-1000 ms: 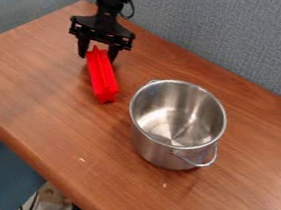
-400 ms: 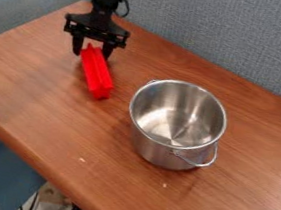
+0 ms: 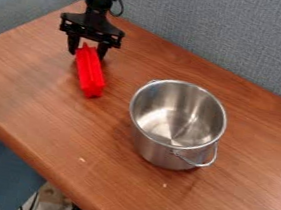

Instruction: Put the red object in the metal pot

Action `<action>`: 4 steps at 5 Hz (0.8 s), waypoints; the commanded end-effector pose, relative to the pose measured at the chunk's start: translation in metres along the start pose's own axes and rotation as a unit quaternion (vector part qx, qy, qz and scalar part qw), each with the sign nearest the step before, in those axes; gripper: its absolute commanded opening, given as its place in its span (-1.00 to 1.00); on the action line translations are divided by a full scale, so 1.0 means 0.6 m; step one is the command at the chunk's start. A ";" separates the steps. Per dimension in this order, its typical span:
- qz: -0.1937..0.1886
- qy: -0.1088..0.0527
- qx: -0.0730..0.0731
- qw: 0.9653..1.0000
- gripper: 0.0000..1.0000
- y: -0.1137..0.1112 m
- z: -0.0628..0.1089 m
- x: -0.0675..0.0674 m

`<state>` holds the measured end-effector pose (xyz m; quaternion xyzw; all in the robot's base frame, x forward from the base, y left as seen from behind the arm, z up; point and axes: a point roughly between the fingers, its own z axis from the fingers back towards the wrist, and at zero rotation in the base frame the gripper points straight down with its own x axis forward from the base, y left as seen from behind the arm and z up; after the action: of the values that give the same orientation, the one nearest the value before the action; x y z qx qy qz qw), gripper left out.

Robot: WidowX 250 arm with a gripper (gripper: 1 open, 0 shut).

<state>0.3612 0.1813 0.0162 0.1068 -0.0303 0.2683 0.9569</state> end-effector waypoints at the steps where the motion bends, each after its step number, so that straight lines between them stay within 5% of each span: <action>1: -0.031 -0.011 -0.015 0.999 -1.00 -0.015 0.021 0.013; 3: -0.108 -0.014 0.017 0.994 -1.00 -0.001 0.068 -0.012; 4: -0.075 0.003 0.015 0.997 -1.00 -0.005 0.101 -0.012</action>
<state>0.3443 0.1617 0.0335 0.1142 0.0396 0.1935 0.9736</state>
